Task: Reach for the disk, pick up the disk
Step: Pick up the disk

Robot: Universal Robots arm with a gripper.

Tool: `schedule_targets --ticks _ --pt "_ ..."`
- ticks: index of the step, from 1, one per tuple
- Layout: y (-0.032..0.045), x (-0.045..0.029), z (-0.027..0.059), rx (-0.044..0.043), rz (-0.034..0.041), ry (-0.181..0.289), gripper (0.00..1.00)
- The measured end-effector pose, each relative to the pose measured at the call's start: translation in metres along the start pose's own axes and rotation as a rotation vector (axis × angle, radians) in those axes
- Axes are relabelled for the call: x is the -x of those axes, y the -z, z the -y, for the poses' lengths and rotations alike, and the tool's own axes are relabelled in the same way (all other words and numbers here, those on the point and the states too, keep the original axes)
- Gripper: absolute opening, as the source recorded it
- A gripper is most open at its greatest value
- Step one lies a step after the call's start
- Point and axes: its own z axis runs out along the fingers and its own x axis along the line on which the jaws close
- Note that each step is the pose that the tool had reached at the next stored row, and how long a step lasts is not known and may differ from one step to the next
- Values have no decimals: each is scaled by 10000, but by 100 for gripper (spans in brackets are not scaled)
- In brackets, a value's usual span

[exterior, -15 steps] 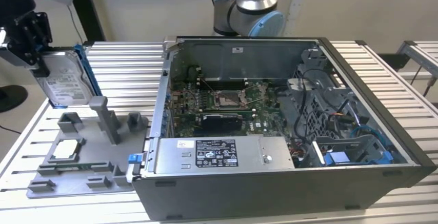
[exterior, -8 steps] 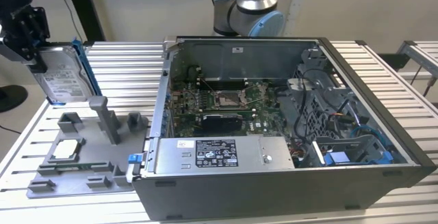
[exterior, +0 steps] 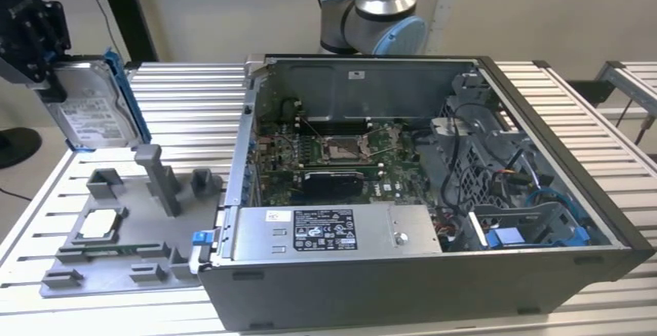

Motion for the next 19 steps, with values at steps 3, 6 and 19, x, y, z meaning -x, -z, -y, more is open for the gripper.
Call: schedule_targets --ticks 3,6,19 --pt "55 0 -1 -1 0 0 0" --pt "97 0 -2 -1 1 0 0" --pt "288 1 -5 -2 1 0 0"
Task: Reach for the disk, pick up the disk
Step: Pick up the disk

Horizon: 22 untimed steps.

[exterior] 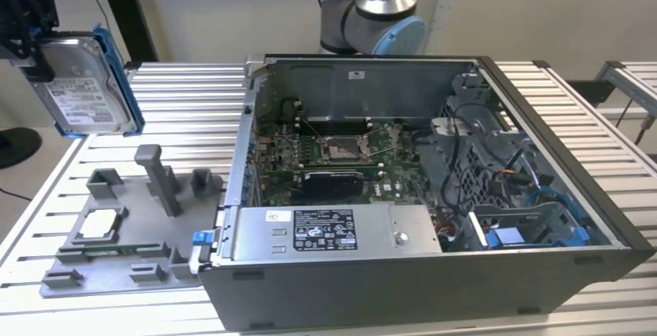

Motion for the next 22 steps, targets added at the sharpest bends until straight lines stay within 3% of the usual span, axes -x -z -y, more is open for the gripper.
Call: schedule_targets --ticks 22 --pt "363 1 -6 1 -1 0 0"
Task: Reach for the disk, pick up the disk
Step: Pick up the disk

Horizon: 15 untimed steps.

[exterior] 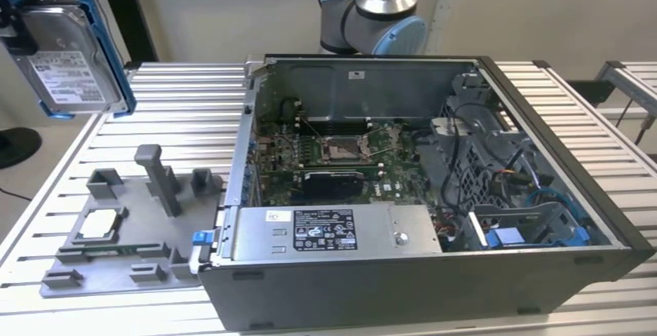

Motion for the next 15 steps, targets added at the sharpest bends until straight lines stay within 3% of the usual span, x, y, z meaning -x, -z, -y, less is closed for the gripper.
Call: schedule_targets --ticks 15 --pt "257 1 -5 -1 0 0 0"
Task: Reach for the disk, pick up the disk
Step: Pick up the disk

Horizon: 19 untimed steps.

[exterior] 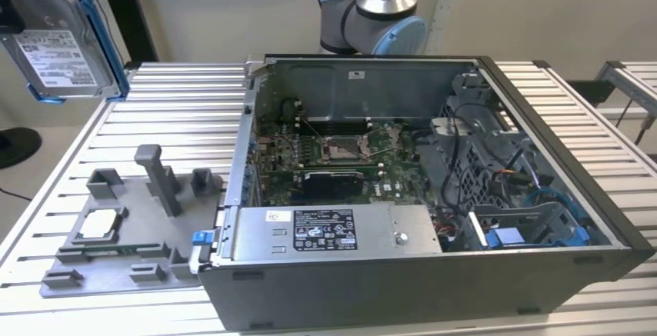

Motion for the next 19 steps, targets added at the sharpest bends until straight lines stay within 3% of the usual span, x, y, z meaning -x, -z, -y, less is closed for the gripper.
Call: schedule_targets --ticks 19 --pt "279 1 -5 1 0 0 0"
